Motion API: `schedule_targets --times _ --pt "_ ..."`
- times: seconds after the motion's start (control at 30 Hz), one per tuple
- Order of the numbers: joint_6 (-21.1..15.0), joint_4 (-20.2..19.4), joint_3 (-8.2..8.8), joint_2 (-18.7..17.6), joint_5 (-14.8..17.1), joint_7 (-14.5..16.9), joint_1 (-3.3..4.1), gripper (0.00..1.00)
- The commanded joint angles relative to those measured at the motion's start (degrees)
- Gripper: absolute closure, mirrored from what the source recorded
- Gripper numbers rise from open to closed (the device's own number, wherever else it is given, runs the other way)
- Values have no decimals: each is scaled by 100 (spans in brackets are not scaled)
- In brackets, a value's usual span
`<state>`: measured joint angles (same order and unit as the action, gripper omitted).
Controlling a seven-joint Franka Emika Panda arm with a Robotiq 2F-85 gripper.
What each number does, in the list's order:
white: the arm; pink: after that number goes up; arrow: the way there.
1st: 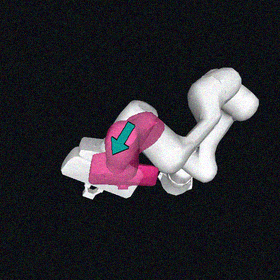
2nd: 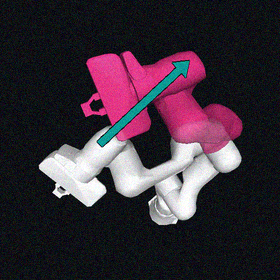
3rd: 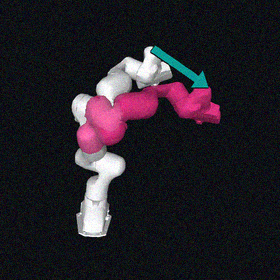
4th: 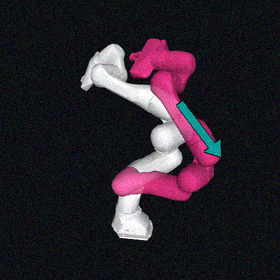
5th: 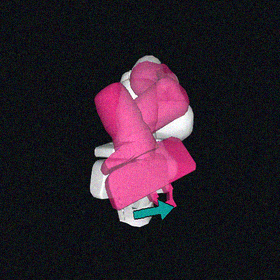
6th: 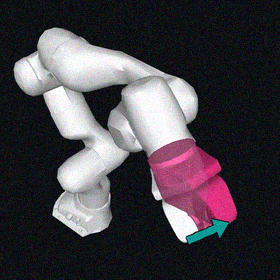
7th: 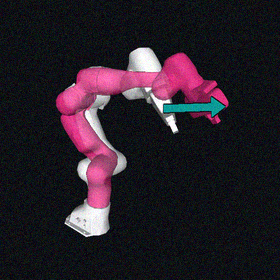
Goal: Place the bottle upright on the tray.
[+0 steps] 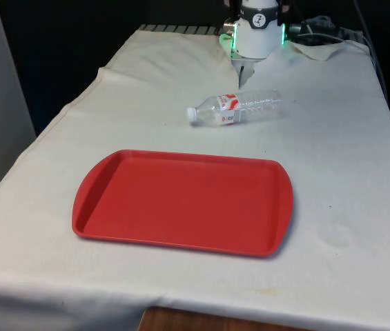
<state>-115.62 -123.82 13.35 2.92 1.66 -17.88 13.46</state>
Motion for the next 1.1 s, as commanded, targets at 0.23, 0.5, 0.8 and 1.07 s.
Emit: schedule_targets --times 0.23,0.5,0.8,1.07 --pt "-441 -350 -57 149 -109 -235 0 0" --pt "-768 -688 -86 252 -189 -441 -6 0" --pt "-968 -985 -97 355 -292 -647 -11 0" --pt "-1140 -1289 -97 487 -384 -825 -11 0"
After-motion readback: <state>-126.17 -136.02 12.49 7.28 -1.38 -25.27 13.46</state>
